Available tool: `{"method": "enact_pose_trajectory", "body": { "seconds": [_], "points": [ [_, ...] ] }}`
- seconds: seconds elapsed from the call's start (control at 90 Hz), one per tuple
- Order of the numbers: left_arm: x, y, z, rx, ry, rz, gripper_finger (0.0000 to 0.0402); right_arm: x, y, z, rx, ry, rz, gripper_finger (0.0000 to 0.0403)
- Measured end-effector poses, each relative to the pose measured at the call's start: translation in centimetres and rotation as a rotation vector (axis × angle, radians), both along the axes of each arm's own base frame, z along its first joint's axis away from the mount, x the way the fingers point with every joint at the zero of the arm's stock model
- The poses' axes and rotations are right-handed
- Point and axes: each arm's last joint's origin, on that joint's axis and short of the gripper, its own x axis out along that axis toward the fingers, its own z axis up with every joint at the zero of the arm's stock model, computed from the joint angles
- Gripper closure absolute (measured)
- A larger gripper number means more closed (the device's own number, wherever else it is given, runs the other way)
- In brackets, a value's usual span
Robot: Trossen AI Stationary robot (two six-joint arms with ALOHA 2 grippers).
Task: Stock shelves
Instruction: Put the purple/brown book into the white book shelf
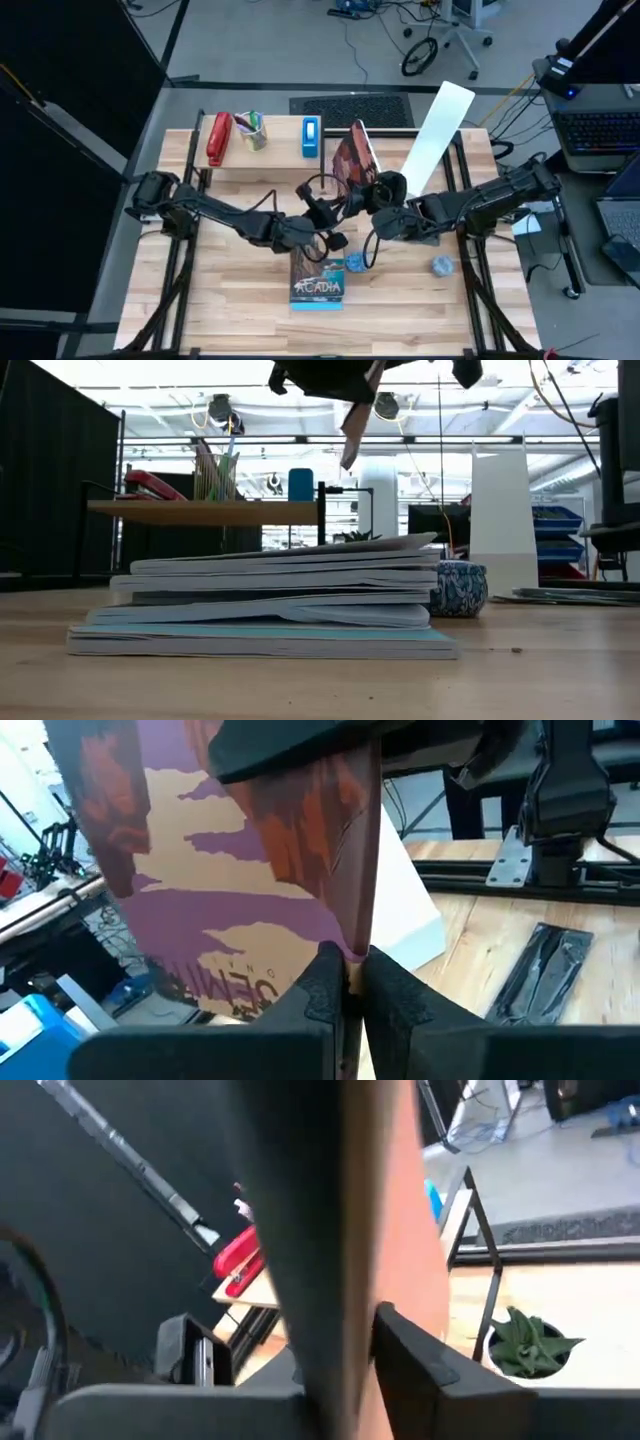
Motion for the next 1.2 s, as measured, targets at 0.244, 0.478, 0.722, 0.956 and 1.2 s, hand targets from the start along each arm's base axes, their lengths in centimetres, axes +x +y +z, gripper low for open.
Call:
{"method": "enact_pose_trajectory", "body": {
  "seconds": [0.244,0.478,0.722,0.956,1.2],
  "points": [
    [0.0,0.0,0.3,-0.01,-0.019,0.0,0.0394,-2.1,-0.6,2.3,-0.137,0.093,0.062,0.0262],
    [0.1,0.0,0.5,-0.022,-0.048,-0.011,0.0394,-6.5,-2.1,5.6,-0.219,0.127,0.106,0.0196],
    [0.8,1.0,1.5,-0.136,-0.212,-0.142,0.0394,-12.3,-3.6,9.1,-0.293,0.071,0.148,0.018],
    [3.3,2.3,1.2,-0.146,-0.278,-0.142,0.0394,-17.2,-5.2,11.1,-0.362,0.028,0.162,0.0183],
    [8.7,3.3,1.8,-0.139,-0.351,-0.11,0.0394,-20.1,-6.3,11.9,-0.394,-0.002,0.156,0.0183]
  ]
}}
